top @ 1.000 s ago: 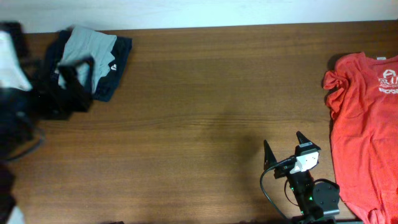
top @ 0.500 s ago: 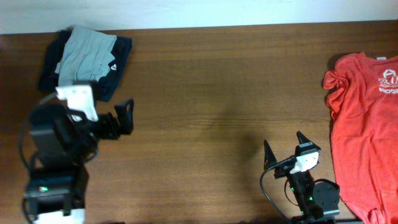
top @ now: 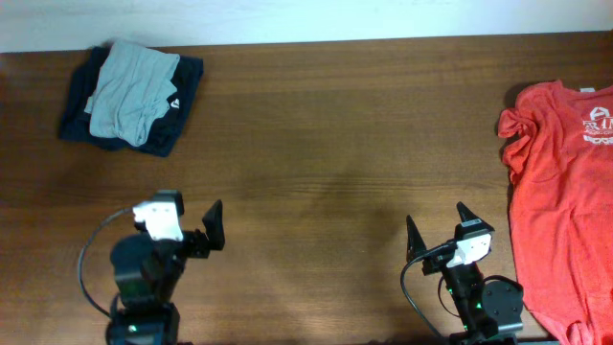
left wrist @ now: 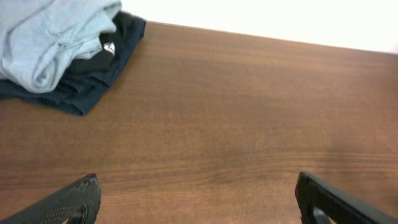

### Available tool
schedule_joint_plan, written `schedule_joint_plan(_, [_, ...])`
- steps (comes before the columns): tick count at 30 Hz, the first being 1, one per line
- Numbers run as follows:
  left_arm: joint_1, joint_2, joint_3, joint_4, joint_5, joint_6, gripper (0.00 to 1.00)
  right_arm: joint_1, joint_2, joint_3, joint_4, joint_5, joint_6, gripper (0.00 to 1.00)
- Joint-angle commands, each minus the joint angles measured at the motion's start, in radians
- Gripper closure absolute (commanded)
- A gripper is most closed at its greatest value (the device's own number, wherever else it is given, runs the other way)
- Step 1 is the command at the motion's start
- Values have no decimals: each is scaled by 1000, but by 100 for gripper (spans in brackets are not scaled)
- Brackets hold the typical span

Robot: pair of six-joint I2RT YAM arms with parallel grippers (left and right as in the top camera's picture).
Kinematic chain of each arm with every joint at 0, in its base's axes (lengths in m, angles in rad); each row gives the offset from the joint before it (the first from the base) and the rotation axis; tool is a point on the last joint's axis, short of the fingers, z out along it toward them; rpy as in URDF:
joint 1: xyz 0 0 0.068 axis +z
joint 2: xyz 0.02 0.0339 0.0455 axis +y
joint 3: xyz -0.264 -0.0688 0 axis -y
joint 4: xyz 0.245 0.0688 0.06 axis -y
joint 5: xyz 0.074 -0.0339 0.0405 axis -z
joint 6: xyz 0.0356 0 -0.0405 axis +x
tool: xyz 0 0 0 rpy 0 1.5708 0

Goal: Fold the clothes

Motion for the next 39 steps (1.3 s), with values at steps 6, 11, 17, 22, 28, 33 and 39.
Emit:
schedule_joint_plan(6, [-4, -103, -172, 109, -32, 2, 1, -6, -10, -5, -6, 9, -6, 1])
schedule_joint_plan(11, [-4, -183, -224, 109, -68, 2, 1, -6, -10, -5, -6, 9, -6, 1])
schedule_joint_plan(17, [-10, -279, -239, 43, -108, 6, 1, -6, -10, -5, -6, 9, -6, 1])
schedule_joint_plan(22, [-36, -381, -239, -27, -137, 159, 1, -6, -10, -5, -6, 9, -6, 1])
schedule_joint_plan(28, [-85, -557, -239, -84, -213, 229, 1, -6, -10, -5, -6, 9, -6, 1])
schedule_joint_plan(33, [-116, -629, -239, -87, -234, 228, 1, -6, -10, -5, -6, 9, -6, 1])
schedule_joint_plan(39, [-146, -629, -239, -89, -253, 228, 1, -6, -10, -5, -7, 9, -6, 1])
